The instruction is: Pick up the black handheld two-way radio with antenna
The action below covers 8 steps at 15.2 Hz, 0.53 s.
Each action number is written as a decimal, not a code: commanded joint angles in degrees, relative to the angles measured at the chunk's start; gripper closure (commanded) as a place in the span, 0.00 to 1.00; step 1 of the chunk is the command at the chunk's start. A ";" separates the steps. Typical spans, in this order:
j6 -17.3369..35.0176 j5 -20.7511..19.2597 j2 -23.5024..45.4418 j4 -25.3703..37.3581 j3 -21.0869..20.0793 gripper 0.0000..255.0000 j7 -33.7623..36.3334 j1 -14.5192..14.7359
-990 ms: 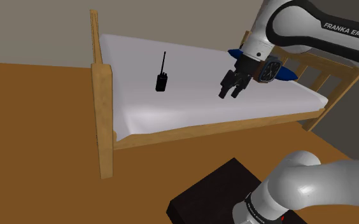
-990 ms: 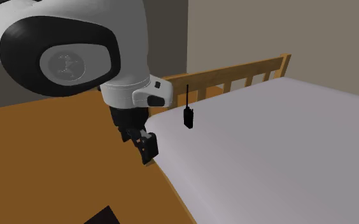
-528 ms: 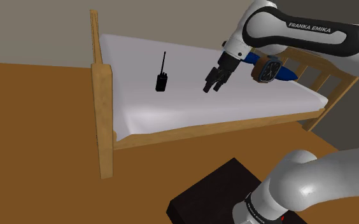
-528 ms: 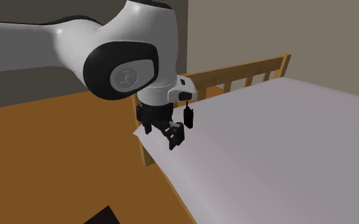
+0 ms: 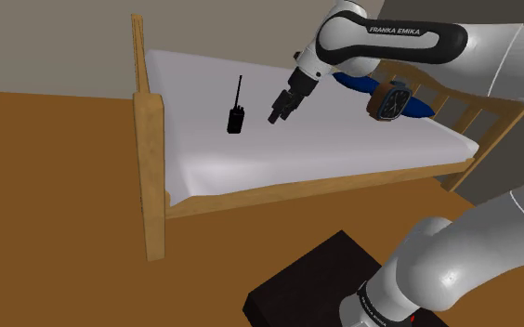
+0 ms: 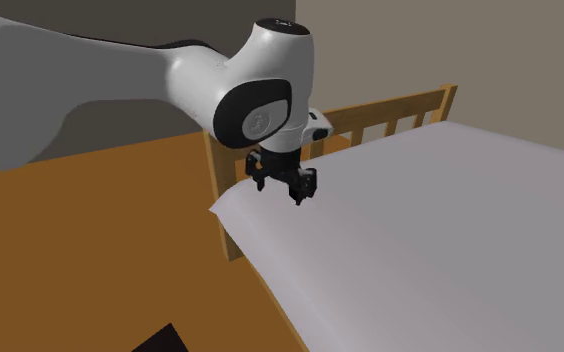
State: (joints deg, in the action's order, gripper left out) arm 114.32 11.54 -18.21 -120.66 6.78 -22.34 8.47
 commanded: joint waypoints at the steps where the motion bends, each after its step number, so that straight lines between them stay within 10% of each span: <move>1: 1.93 1.34 3.59 2.89 0.38 0.00 -3.25 0.99; 8: 5.62 6.65 16.06 15.35 0.55 0.00 -13.76 3.45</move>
State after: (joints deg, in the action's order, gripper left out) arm 119.63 17.47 -3.55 -106.97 7.42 -34.60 11.61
